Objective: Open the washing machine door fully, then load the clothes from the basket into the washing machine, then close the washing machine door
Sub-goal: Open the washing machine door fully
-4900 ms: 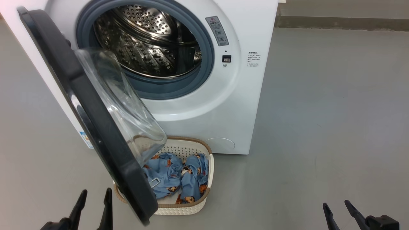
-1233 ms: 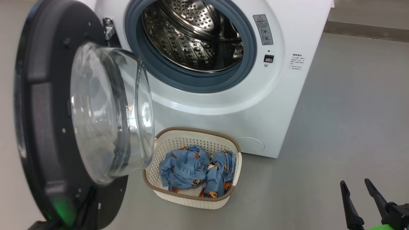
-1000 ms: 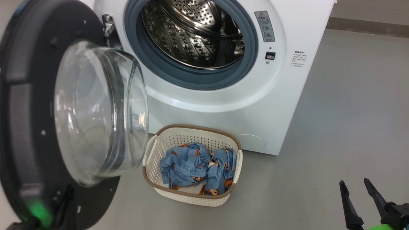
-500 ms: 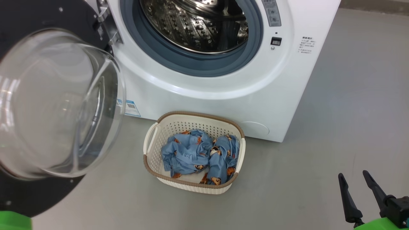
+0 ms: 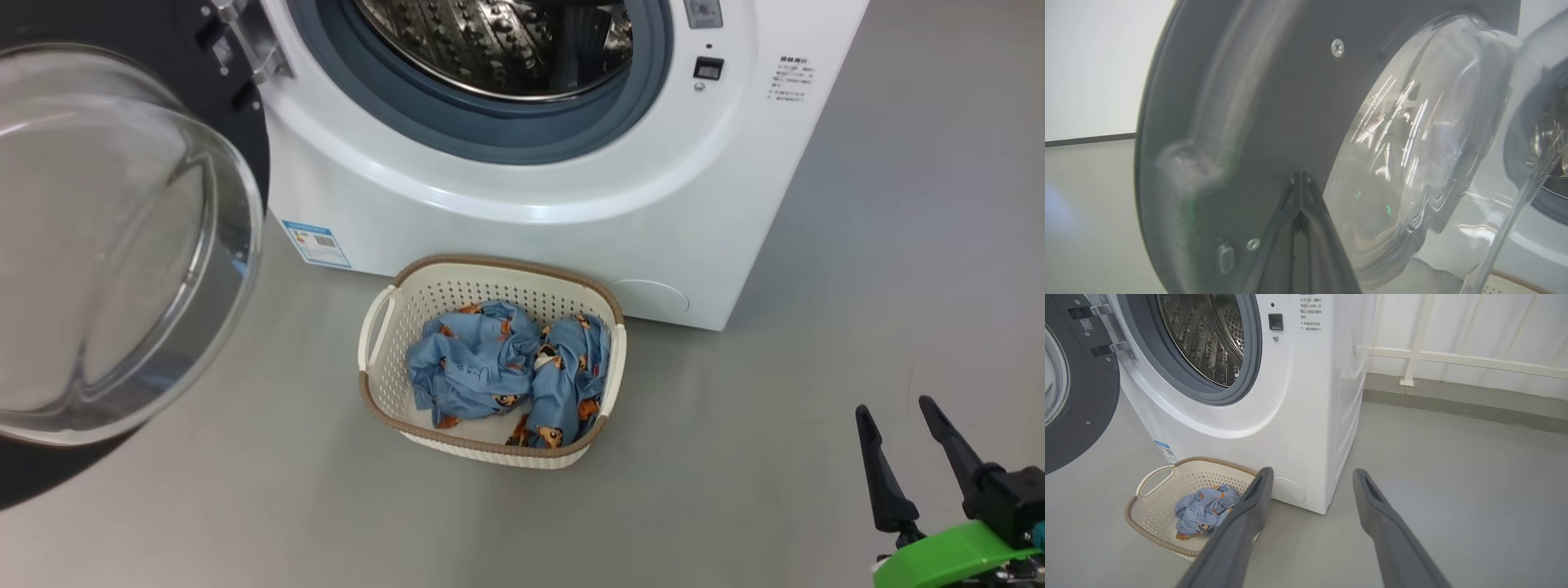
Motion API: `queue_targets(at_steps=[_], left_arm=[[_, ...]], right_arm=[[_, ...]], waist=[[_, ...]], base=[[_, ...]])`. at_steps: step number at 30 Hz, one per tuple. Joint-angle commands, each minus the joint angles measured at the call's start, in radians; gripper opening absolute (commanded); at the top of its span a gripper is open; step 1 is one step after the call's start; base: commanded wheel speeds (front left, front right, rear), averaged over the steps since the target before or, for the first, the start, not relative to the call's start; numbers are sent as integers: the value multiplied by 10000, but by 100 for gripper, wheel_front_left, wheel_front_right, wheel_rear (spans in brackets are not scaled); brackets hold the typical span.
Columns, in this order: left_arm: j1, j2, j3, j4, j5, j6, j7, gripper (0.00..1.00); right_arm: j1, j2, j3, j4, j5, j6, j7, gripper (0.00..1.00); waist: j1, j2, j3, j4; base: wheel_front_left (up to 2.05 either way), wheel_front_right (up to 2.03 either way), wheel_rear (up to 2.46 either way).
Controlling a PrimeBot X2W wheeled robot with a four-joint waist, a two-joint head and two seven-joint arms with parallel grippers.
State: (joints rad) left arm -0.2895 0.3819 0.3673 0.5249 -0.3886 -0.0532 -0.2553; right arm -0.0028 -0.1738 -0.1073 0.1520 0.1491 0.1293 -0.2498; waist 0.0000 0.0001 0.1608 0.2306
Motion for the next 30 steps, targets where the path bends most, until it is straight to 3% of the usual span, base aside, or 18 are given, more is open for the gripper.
queue_targets(at_steps=[1,18,30], left_arm=[[-480,778,522,-86,104,12,-64,0],[-2713,1807,1748,2369,1027,-634,-64,0],[-2651,1477,2072,2475,1394,-756,-64,0]], right_arm=[[-254,-198,282,-268,-158,14,-120,100],[-952,-355,480,-514,-202,14,-120,100],[-1048,-266,554,-420,-154,14,-120,100]], waist=[[0,-1,124,-71],[0,-1,1201,-389],[0,-1,1018,-376]], base=[[0,0,0],[0,0,0],[0,0,0]])
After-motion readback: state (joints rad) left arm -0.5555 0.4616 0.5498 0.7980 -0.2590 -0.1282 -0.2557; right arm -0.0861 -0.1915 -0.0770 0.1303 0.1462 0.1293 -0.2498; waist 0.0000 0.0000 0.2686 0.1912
